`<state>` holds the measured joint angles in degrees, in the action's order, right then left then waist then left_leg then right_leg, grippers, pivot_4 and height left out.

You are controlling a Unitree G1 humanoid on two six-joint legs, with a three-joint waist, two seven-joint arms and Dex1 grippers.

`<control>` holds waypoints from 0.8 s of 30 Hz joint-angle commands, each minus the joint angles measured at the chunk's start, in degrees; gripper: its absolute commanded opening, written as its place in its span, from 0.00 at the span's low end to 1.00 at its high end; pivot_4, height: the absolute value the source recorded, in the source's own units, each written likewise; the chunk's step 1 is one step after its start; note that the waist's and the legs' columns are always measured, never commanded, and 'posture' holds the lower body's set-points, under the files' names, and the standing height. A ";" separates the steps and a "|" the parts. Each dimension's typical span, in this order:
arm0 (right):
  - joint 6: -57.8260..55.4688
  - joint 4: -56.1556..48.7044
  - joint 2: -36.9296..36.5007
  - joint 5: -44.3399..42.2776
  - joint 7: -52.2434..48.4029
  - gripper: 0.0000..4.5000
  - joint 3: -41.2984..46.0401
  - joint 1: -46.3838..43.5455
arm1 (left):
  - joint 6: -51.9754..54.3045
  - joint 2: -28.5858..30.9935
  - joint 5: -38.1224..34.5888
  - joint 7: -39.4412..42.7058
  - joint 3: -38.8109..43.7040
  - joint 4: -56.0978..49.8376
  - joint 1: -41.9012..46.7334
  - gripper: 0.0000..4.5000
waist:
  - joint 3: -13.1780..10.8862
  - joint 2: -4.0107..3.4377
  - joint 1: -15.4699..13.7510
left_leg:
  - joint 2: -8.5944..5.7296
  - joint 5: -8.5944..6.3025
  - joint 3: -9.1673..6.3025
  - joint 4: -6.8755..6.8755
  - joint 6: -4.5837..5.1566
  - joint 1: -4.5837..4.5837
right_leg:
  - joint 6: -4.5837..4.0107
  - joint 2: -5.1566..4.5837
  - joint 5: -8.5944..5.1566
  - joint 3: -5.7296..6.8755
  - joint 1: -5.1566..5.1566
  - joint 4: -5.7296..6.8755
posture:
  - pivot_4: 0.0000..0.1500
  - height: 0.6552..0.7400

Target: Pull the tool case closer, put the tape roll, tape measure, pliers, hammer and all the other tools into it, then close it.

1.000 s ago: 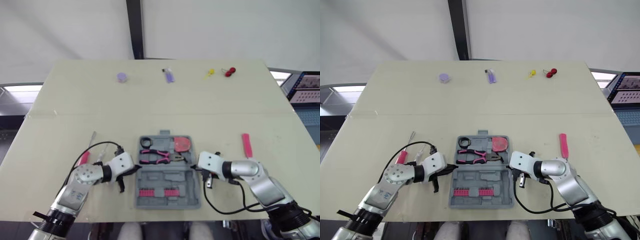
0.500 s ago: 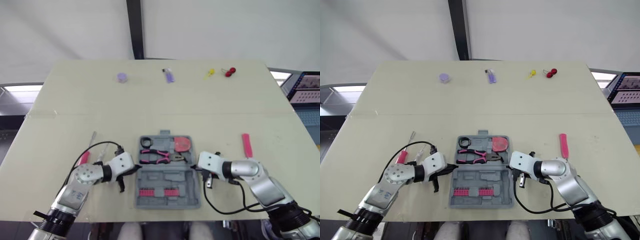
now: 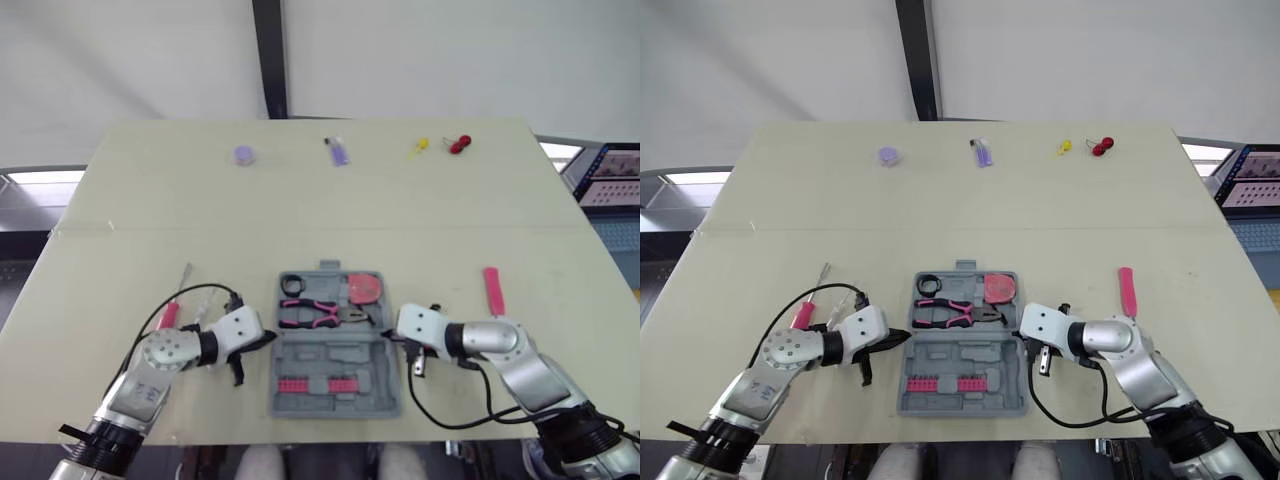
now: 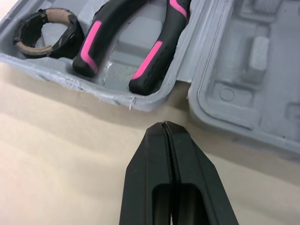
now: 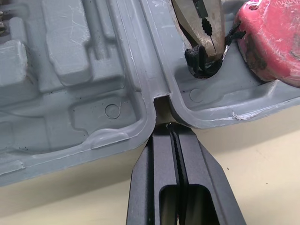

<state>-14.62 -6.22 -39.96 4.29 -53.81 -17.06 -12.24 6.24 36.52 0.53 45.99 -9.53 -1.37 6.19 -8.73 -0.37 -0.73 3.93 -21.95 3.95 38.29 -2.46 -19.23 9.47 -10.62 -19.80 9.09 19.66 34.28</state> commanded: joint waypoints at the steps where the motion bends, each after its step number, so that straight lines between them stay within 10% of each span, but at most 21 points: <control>1: 0.26 1.30 -1.77 -0.17 -0.16 0.01 1.76 1.30 | -0.51 1.63 0.10 0.12 1.65 1.74 -1.09 0.00 | 0.00 0.00 -0.08 | 0.00 0.00 0.00 0.00 0.00 0.00 | 0.00 0.00 0.00 0.00 0.00 0.00 | 1.00 1.00; 16: -2.21 -3.03 -2.92 -12.09 -1.38 0.01 11.70 5.52 | 0.98 0.35 -8.87 2.19 6.37 -0.93 -1.65 0.00 | 0.00 0.02 -0.44 | 0.00 0.00 0.00 0.02 0.00 -0.02 | 0.00 0.00 0.00 0.00 0.01 0.01 | 1.00 1.00; 19: -8.24 -5.46 -2.81 -20.43 -0.97 0.00 20.82 7.13 | 6.23 0.22 -16.33 1.44 13.68 -5.27 -2.95 0.19 | -0.01 0.03 -0.49 | 0.00 0.00 0.00 0.01 0.00 -0.05 | 0.00 0.00 0.00 0.00 0.04 0.01 | 1.00 1.00; 24: -10.08 1.99 -4.72 -27.63 1.40 0.52 39.64 10.29 | 13.52 1.77 -24.88 -3.74 31.41 -6.83 -6.62 0.74 | -0.02 0.04 -0.58 | 0.00 -0.01 -0.07 0.02 0.01 -0.05 | 0.00 -0.01 0.00 -0.01 -0.01 0.00 | 1.00 1.00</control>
<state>-24.48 -6.55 -43.95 -21.05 -53.70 16.45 -2.44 18.30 37.76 -21.57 44.24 16.23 -7.22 0.81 -8.75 -0.33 -1.31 3.93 -21.96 3.89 38.29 -2.45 -19.27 9.47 -10.63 -19.80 9.08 19.64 34.25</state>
